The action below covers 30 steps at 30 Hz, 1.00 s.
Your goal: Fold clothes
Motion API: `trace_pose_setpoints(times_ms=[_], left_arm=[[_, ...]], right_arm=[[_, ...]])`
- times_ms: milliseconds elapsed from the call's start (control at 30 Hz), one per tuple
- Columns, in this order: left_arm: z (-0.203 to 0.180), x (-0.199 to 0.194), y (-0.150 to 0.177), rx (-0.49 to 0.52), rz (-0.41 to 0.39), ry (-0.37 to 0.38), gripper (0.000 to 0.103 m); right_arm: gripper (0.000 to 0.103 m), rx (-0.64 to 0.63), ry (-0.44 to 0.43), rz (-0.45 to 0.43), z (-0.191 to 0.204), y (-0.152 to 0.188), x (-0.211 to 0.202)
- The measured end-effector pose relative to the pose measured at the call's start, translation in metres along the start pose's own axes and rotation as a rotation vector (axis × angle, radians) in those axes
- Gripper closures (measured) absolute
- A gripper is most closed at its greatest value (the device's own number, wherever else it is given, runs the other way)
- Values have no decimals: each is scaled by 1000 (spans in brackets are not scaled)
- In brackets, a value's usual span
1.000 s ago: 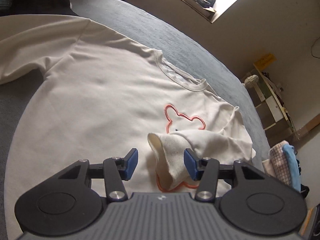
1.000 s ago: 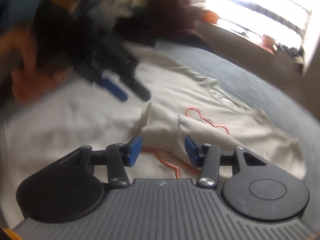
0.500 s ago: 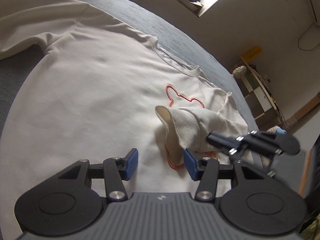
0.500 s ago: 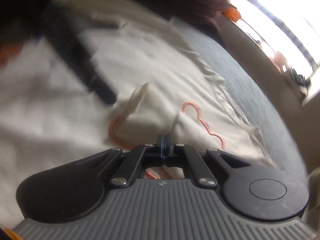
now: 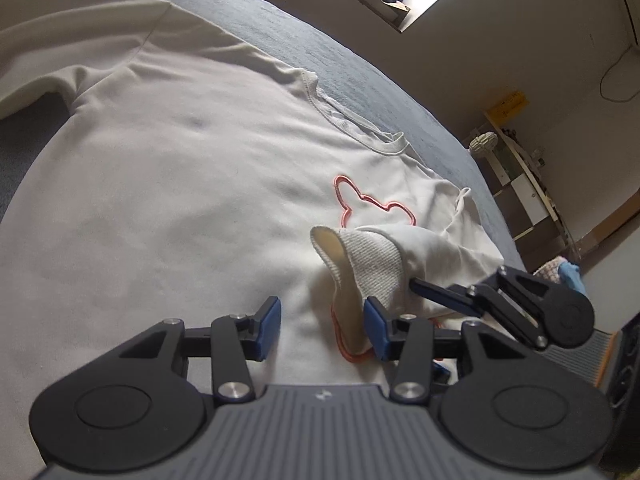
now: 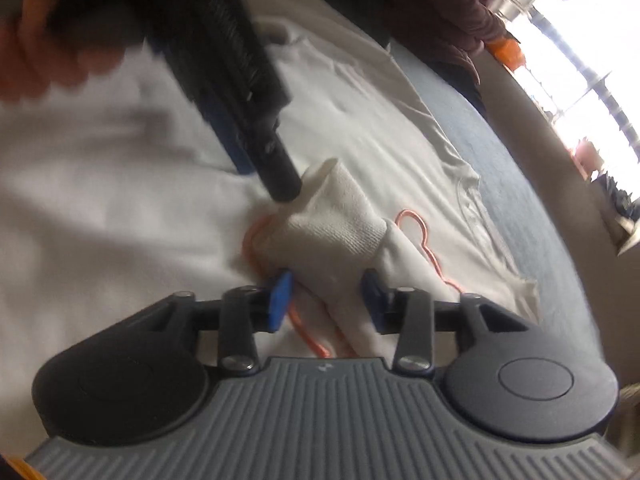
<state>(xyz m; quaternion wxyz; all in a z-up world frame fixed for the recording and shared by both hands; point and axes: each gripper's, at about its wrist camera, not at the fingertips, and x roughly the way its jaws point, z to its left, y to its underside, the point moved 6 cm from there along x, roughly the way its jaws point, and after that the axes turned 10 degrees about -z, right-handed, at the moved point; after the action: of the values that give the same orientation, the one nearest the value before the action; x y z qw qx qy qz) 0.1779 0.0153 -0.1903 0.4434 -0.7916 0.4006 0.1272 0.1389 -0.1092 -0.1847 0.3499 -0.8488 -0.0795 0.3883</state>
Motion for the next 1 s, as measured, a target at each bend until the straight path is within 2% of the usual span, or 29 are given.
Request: trace_pose_setpoints(times_ms=[33, 67, 100, 167, 267, 367, 467, 600, 800, 1000], left_arm=[[-1, 0, 1, 11, 1, -3, 57], [-2, 0, 2, 18, 1, -5, 57], [-2, 0, 2, 21, 1, -6, 57], [-2, 0, 2, 19, 2, -4, 57], [-2, -1, 1, 18, 2, -3, 57], [-3, -1, 1, 19, 2, -3, 57], [-3, -1, 1, 20, 2, -3, 57], [-9, -4, 3, 33, 5, 11, 57], [-27, -11, 5, 45, 22, 75, 57], [-41, -11, 16, 14, 82, 142, 57]], right_arm=[[65, -21, -1, 10, 2, 2, 5], [79, -41, -2, 20, 4, 3, 10], [90, -9, 1, 20, 0, 3, 9], [95, 87, 7, 2, -13, 0, 2], [96, 235, 10, -52, -35, -5, -25], [96, 315, 1, -88, -46, -3, -53], [96, 312, -34, -56, -39, 15, -66], [95, 310, -39, 28, -25, 45, -67], [94, 671, -13, -33, -54, 65, -81], [94, 590, -52, 11, -34, 73, -80]])
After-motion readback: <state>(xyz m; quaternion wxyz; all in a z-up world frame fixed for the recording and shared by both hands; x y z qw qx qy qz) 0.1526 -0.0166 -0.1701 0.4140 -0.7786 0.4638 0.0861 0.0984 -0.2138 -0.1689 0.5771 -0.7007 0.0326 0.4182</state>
